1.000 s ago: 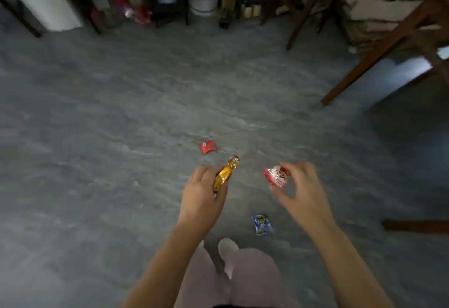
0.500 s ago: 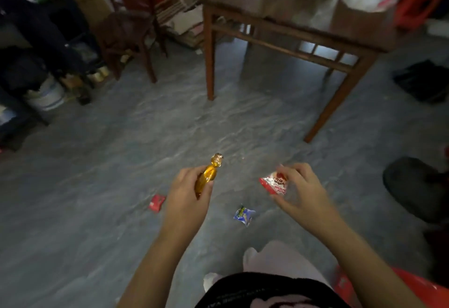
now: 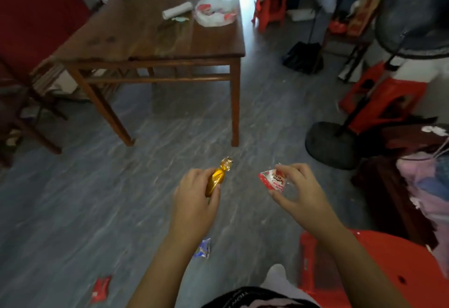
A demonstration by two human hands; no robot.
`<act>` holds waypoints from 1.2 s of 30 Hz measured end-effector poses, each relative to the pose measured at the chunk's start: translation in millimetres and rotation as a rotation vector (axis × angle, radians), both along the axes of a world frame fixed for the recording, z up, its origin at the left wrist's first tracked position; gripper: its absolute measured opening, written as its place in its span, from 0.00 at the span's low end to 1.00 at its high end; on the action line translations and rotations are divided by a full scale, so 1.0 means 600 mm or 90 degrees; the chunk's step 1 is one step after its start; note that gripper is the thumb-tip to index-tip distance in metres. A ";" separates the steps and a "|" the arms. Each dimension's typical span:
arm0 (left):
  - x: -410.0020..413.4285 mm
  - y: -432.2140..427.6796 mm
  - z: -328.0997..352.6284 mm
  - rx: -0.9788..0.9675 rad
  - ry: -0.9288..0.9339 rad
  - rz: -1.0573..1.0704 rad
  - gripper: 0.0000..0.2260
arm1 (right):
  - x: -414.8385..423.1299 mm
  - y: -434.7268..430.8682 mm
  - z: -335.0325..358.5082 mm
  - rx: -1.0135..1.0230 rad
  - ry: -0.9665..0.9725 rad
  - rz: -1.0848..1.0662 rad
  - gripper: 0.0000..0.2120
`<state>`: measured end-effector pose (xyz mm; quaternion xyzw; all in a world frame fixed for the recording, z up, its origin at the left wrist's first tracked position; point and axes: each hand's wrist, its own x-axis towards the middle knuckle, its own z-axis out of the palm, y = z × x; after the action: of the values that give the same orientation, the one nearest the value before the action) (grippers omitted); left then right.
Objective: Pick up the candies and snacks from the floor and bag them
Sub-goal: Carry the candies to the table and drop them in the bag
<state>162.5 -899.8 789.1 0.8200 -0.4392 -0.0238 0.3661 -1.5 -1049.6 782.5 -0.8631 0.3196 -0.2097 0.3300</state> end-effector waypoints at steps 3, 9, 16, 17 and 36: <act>-0.049 -0.129 0.005 -0.028 0.051 -0.035 0.11 | -0.065 -0.105 0.012 -0.018 -0.004 -0.044 0.22; -0.116 -0.311 0.011 -0.020 0.094 -0.101 0.11 | -0.162 -0.260 0.012 -0.024 0.002 -0.123 0.22; -0.088 -0.451 -0.023 0.024 0.085 -0.133 0.12 | -0.160 -0.397 -0.017 -0.009 0.016 -0.142 0.23; -0.077 -0.475 -0.030 0.032 0.087 -0.131 0.12 | -0.155 -0.419 -0.021 -0.002 0.020 -0.147 0.23; 0.333 -1.038 -0.044 -0.021 0.149 -0.020 0.13 | 0.324 -1.027 0.004 -0.007 0.051 -0.040 0.23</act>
<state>362.5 -1522.9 762.5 0.7984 -0.4065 -0.1180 0.4283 192.9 -1665.7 784.6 -0.8621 0.3586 -0.1871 0.3052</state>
